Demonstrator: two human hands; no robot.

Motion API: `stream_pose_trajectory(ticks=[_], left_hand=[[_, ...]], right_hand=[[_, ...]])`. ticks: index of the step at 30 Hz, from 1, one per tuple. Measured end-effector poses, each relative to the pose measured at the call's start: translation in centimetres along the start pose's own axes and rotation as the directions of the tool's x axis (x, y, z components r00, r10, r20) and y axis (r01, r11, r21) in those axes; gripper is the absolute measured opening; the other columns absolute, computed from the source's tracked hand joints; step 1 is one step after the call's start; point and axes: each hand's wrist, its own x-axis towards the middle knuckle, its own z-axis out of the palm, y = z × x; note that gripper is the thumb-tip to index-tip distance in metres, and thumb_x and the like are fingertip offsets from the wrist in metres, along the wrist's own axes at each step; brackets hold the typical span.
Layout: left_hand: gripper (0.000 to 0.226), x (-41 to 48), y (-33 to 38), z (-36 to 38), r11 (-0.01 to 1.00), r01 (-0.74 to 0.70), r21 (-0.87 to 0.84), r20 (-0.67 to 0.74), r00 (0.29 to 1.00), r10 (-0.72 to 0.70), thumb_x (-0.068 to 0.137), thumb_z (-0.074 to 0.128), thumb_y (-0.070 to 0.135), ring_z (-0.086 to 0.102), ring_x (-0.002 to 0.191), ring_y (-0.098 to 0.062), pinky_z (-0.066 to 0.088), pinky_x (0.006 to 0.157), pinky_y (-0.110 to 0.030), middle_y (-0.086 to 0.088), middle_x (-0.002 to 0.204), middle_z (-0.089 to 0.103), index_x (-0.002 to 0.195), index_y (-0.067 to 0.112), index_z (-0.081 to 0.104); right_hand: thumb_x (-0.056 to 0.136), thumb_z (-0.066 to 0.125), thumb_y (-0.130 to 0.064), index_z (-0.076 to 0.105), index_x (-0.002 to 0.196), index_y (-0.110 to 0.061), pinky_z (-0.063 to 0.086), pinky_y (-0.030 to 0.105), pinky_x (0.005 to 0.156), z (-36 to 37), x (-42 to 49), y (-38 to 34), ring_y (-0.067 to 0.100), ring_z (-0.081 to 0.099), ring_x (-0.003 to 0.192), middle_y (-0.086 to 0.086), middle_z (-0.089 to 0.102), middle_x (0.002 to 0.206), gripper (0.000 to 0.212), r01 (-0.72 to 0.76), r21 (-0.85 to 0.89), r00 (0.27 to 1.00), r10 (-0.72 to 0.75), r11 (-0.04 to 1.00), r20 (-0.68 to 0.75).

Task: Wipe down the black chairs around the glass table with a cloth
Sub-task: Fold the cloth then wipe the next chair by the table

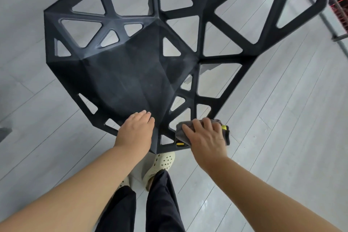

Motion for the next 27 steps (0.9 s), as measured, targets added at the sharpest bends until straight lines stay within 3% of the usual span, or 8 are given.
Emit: stream_pose_trajectory(ticks=[5,14,18,20,24,27], left_hand=[[0.055,1.6,0.2,-0.2,0.990,-0.034,0.138,0.113,0.993,0.019,0.098,0.037,0.017,0.011,0.145,-0.020,0.008,0.119,-0.033,-0.008,0.157,0.014,0.148,0.008,0.018],[0.078,5.3,0.0,-0.7,0.979,-0.058,0.194,0.245,0.969,0.009,0.095,0.047,0.038,-0.003,0.146,-0.023,-0.001,0.118,-0.036,-0.011,0.158,-0.004,0.149,0.008,0.000],[0.075,6.1,0.1,0.3,0.973,-0.044,0.225,0.279,0.960,-0.021,0.096,0.047,0.030,-0.002,0.146,-0.024,-0.001,0.118,-0.037,-0.013,0.158,-0.004,0.149,0.006,-0.001],[0.076,6.5,0.3,0.6,0.967,-0.042,0.251,0.286,0.958,-0.033,0.095,0.048,0.030,0.000,0.146,-0.024,0.000,0.118,-0.039,-0.013,0.158,-0.003,0.149,0.006,0.000],[0.076,6.7,0.6,0.6,0.959,-0.026,0.281,0.303,0.951,-0.063,0.095,0.050,0.029,0.002,0.146,-0.024,0.001,0.117,-0.041,-0.013,0.158,-0.001,0.149,0.006,0.001],[0.076,6.7,0.7,0.4,0.963,-0.012,0.269,0.311,0.947,-0.075,0.095,0.050,0.028,0.001,0.146,-0.024,0.002,0.118,-0.042,-0.012,0.158,-0.002,0.149,0.007,0.001]], right_hand=[[0.083,0.065,-0.027,0.053,0.112,-0.022,0.036,0.038,0.083,-1.0,4.0,0.9,0.024,0.043,0.096,0.004,0.050,0.103,0.032,0.085,-0.053,0.996,-0.083,0.995,0.031],[0.090,0.049,-0.024,0.060,0.102,-0.026,0.034,0.034,0.070,-4.8,12.1,3.9,0.024,0.052,0.087,0.000,0.056,0.088,0.016,-0.062,0.105,0.991,0.049,0.993,0.124],[0.089,0.050,-0.025,0.057,0.112,-0.029,0.033,0.036,0.077,-7.0,15.8,7.1,0.027,0.051,0.100,0.004,0.056,0.102,0.024,-0.112,0.016,0.985,0.113,0.994,-0.127],[0.089,0.051,-0.028,0.057,0.115,-0.030,0.032,0.037,0.079,-8.2,18.9,9.4,0.028,0.048,0.102,0.005,0.054,0.103,0.027,-0.176,-0.040,0.969,0.166,0.984,-0.183],[0.084,0.055,-0.020,0.059,0.103,-0.042,0.032,0.035,0.077,-7.6,21.2,10.2,0.025,0.041,0.091,0.002,0.044,0.094,0.029,-0.082,-0.204,0.993,0.098,0.976,0.070],[0.080,0.062,-0.019,0.058,0.108,-0.037,0.031,0.034,0.077,-6.4,20.4,9.5,0.025,0.042,0.103,0.002,0.042,0.097,0.034,-0.066,-0.246,0.995,0.083,0.967,0.061]])
